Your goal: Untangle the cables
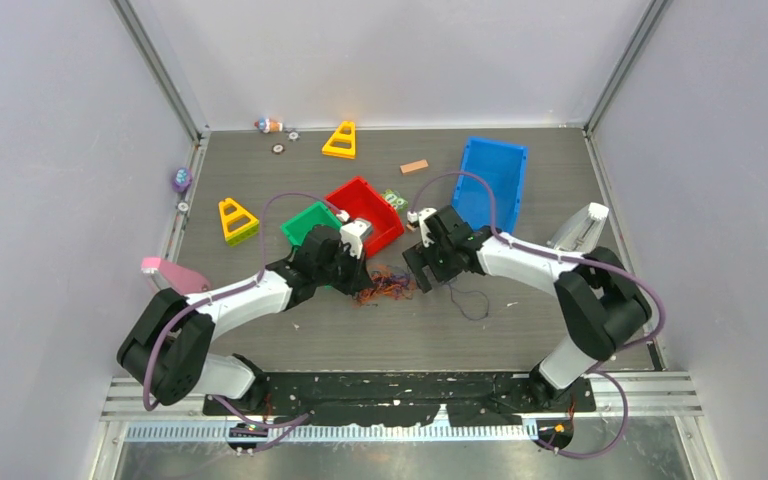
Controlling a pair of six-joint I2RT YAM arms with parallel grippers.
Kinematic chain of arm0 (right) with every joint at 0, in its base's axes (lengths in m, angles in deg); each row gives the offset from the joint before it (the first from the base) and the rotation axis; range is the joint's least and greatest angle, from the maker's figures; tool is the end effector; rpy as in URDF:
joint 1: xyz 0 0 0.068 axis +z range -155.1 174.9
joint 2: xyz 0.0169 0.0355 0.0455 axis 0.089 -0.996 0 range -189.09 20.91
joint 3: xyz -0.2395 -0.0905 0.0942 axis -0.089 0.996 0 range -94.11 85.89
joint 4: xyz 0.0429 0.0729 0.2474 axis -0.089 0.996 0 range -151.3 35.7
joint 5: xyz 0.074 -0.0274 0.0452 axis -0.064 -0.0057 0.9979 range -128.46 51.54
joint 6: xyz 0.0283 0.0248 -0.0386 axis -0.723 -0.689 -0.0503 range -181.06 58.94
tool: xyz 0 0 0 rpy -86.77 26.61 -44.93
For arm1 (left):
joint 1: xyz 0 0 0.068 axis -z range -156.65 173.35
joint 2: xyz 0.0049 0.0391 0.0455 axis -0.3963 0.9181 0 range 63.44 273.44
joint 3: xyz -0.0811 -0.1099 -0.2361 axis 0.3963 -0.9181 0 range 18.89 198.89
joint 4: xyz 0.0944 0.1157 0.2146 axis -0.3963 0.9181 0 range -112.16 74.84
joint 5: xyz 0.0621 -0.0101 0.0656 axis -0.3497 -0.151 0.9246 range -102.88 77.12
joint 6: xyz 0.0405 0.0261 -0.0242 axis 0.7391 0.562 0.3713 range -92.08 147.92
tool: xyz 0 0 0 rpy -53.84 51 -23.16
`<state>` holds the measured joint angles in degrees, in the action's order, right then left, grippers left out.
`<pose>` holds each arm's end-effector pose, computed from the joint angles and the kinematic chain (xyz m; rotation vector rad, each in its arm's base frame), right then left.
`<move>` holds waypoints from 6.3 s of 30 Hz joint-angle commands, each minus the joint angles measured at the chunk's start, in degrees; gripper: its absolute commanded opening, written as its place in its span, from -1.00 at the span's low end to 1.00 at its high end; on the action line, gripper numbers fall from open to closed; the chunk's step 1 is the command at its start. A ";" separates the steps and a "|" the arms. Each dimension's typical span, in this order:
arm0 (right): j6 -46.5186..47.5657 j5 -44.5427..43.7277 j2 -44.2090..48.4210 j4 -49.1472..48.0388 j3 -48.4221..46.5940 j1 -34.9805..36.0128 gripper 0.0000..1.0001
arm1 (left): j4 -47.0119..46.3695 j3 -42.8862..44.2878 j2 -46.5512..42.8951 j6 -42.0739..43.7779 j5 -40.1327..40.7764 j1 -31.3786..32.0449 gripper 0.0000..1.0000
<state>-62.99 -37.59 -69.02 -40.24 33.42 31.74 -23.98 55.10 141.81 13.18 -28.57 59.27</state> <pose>0.2461 0.1851 0.1827 -0.7900 2.4935 0.2634 0.2140 -0.1668 0.1819 0.5814 2.2918 -0.7609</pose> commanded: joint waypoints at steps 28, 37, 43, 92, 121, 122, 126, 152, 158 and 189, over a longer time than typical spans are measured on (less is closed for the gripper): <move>-13.49 -20.99 28.35 1.03 2.20 -10.21 -0.89 | 4.05 -7.62 -13.69 -3.31 9.92 0.09 -0.90; -21.30 -30.57 36.27 4.79 4.50 -17.90 -0.90 | 10.12 -9.12 -20.05 -10.19 16.09 0.10 -0.88; -18.25 -15.50 35.26 3.15 6.16 -20.35 -0.89 | 10.18 -9.14 -21.11 -11.19 16.14 0.07 -0.78; -29.37 -21.20 11.00 -15.30 14.23 6.76 -0.89 | -1.50 1.53 5.23 -3.07 -1.64 2.54 -1.00; -31.39 4.43 32.17 -18.31 22.59 -4.06 0.78 | -5.82 -3.04 1.36 -9.86 -6.96 0.84 -0.84; -31.49 4.02 31.26 -18.19 22.24 -3.66 0.74 | -4.87 -3.05 0.53 -9.97 -6.17 0.82 -0.59; -33.76 2.03 26.47 -17.83 21.20 -2.35 0.64 | -0.66 -2.61 -4.96 -8.98 -1.55 0.93 0.18; -53.52 -4.81 11.62 -42.93 29.95 2.38 0.31 | 4.99 17.62 19.26 -3.47 -6.69 4.20 0.26; -51.89 -7.43 7.52 -40.64 25.82 2.17 -0.48 | 1.44 17.75 21.47 -5.58 -10.13 4.29 -1.00; -37.63 -28.03 38.86 -0.27 23.95 -23.03 -0.89 | 8.43 -7.87 -18.84 -17.25 24.29 -2.80 -1.00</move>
<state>-101.29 -54.12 -32.45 -44.35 59.61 12.00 -24.82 47.89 125.27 -3.84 -16.65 57.78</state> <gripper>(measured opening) 0.105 0.017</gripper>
